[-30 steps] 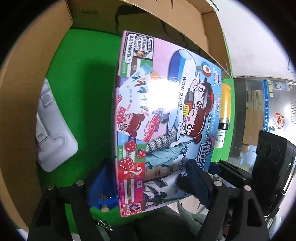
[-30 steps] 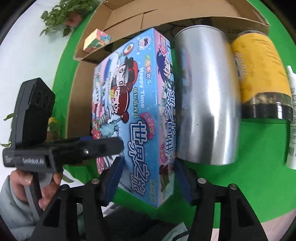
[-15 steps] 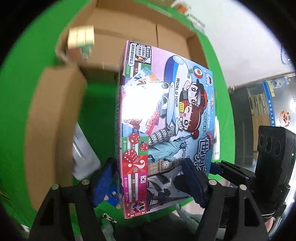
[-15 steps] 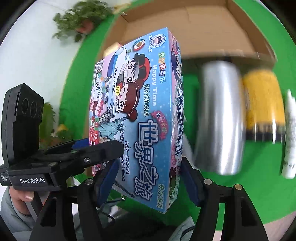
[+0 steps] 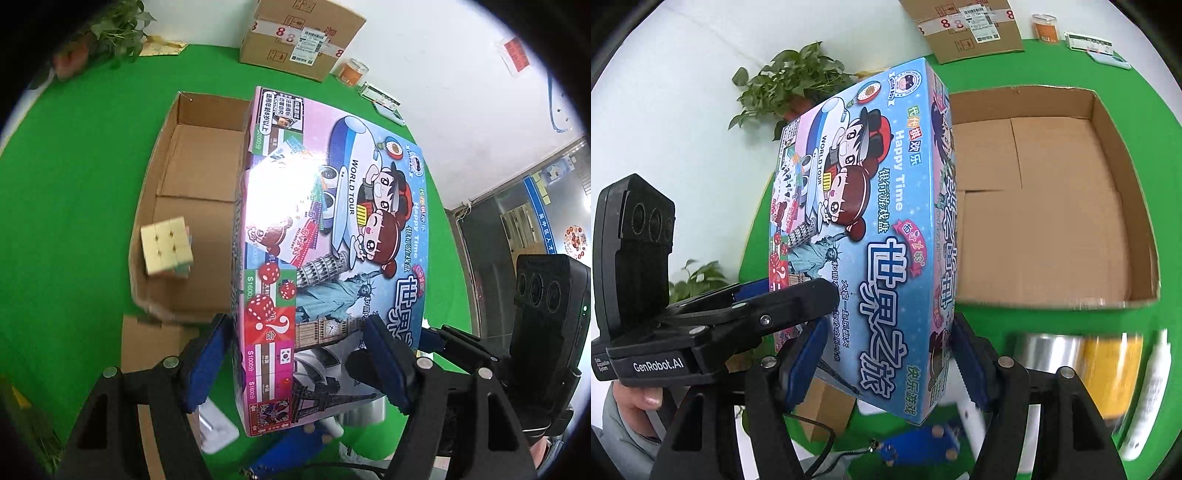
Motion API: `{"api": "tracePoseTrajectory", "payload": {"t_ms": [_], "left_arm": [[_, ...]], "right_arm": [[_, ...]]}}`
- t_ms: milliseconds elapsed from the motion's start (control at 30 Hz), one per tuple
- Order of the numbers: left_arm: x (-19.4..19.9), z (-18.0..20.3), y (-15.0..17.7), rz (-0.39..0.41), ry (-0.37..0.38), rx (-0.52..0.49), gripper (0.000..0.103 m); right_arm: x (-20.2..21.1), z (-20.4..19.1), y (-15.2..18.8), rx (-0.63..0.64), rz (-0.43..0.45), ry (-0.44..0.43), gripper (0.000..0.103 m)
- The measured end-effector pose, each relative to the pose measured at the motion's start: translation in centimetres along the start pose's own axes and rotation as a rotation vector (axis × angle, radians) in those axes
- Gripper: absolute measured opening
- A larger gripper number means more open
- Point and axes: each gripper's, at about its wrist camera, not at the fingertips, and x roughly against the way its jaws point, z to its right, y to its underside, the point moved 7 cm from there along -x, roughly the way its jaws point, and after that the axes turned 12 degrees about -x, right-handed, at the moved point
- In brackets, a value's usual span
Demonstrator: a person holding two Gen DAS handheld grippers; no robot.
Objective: Organize rigid objects
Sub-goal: 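Lift the game box and lower it into the cardboard box beside the cube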
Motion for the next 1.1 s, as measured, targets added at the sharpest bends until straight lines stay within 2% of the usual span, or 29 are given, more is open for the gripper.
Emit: {"api": "tracePoseTrajectory", "payload": {"t_ms": [100,300,500,600,700,800,833,933,1100], "left_arm": [[-2.5,-0.2,-1.1,-0.033,0.006,0.014,0.073],[-5.8,-2.5,-2.5,-0.100,0.017,0.048,0.073],[-8.6,-3.9,-2.6,-0.156,0.023,0.109,0.073],[-9.0,-4.4,-2.9,-0.160,0.009,0.115,0.073],[-9.5,-4.6,-3.3,-0.173,-0.009,0.104,0.071],[-9.5,-3.6,-3.1,-0.181,0.011,0.090,0.071],[-9.5,-3.6,-2.9,-0.185,-0.006,0.086,0.071],[-9.2,-4.4,-1.9,-0.205,-0.077,0.098,0.071],[-6.9,-6.8,-0.7,-0.163,-0.090,0.163,0.071]], "right_arm": [[-0.7,0.9,-1.2,-0.016,-0.022,0.005,0.065],[-6.1,3.4,-5.0,-0.070,-0.093,-0.002,0.065],[-11.1,4.3,-6.2,-0.121,-0.155,0.000,0.065],[-13.8,4.3,-7.5,-0.133,-0.170,-0.002,0.065],[-14.6,4.6,-8.0,-0.127,-0.172,-0.006,0.067],[-16.0,5.4,-8.4,-0.125,-0.183,0.056,0.073],[-16.5,6.1,-8.2,-0.136,-0.198,0.091,0.076],[-17.2,7.4,-7.4,-0.172,-0.225,0.115,0.078],[-16.7,9.3,-7.4,-0.194,-0.178,0.132,0.078]]}}
